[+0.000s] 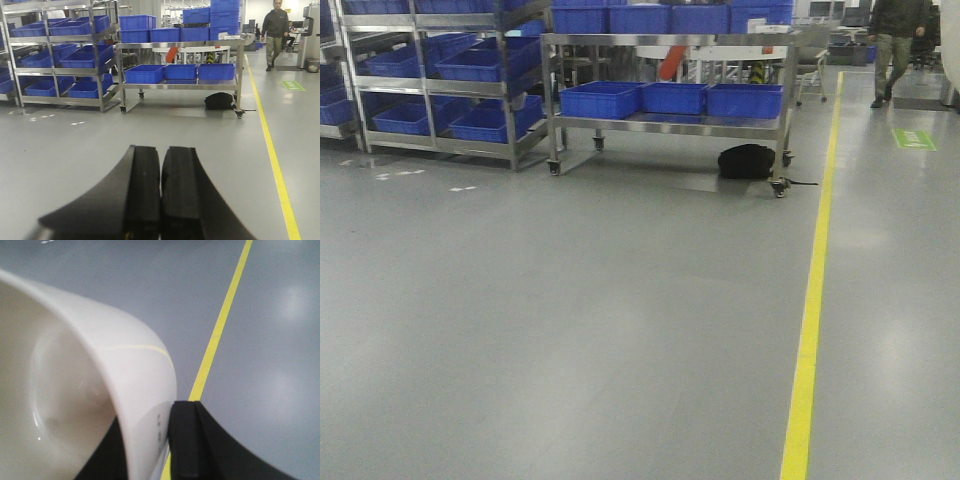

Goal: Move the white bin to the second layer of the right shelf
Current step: 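Drive the base forward along the yellow floor line holding the bin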

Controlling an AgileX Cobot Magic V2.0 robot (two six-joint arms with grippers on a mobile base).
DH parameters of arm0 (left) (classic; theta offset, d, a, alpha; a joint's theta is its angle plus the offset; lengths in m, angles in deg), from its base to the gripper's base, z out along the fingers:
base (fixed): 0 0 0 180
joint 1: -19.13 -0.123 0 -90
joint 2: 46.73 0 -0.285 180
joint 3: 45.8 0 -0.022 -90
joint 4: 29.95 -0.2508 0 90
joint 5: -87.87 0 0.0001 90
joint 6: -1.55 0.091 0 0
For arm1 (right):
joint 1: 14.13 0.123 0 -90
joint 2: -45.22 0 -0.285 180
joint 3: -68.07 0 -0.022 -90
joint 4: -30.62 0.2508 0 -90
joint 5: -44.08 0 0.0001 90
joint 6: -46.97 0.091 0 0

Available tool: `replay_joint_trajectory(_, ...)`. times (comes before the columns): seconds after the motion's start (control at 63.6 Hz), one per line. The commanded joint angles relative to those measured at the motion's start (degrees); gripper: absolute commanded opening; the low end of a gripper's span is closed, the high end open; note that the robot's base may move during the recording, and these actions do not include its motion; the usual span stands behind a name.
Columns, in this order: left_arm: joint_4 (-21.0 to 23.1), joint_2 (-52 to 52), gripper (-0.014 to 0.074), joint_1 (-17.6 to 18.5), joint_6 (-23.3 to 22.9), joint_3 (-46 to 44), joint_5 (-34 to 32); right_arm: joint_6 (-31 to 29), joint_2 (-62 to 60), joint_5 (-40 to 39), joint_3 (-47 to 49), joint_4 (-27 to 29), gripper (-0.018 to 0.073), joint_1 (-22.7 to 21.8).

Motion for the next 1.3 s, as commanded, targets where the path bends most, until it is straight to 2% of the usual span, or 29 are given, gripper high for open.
replay_joint_trajectory(0.0,0.3,0.8,0.0085,0.2,-0.4,1.9,-5.1,0.0,0.1,-5.7,1.9,0.2,0.0056,-0.4)
replay_joint_trajectory(1.289,0.3,0.8,0.0085,0.2,-0.4,1.9,-5.1,0.0,0.1,-5.7,1.9,0.2,0.0056,-0.4)
